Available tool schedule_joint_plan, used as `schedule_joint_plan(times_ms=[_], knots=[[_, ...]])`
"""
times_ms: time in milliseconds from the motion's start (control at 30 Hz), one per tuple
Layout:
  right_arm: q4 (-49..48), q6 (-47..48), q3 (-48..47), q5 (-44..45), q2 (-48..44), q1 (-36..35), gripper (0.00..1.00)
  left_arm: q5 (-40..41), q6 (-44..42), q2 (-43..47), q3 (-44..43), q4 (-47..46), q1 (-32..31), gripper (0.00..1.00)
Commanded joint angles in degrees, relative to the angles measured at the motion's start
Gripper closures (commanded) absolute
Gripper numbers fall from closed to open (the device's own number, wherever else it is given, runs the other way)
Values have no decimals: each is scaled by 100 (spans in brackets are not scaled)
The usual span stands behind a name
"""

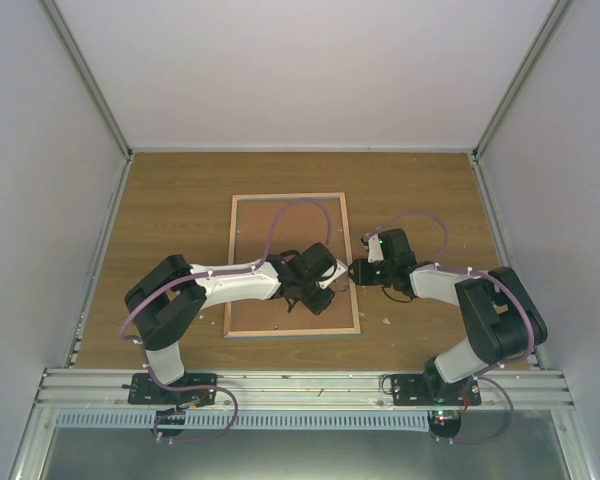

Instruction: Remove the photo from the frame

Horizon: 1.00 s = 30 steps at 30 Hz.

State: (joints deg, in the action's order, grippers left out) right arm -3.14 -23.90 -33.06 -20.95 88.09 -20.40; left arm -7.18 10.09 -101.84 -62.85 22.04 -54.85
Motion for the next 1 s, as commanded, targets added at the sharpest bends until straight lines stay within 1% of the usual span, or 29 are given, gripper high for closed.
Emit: schedule_joint_plan(times_ms=[0,100,533,833,967], knots=[[-90,108,72,-234,-40,-112,76,-223,93,29,-53,-209,18,100],[-99,97,72,-232,-25,-113,76,-236,124,106,19,-226,19,100],[-91,63,80,-212,-38,-147,77,-46,325,-160,-188,-89,18,100],[-138,-20,122,-208,-43,-160,78,221,758,-203,-213,-157,18,100],[-173,-128,157,-176,-91,-157,81,420,988,-173,-212,-122,18,100]])
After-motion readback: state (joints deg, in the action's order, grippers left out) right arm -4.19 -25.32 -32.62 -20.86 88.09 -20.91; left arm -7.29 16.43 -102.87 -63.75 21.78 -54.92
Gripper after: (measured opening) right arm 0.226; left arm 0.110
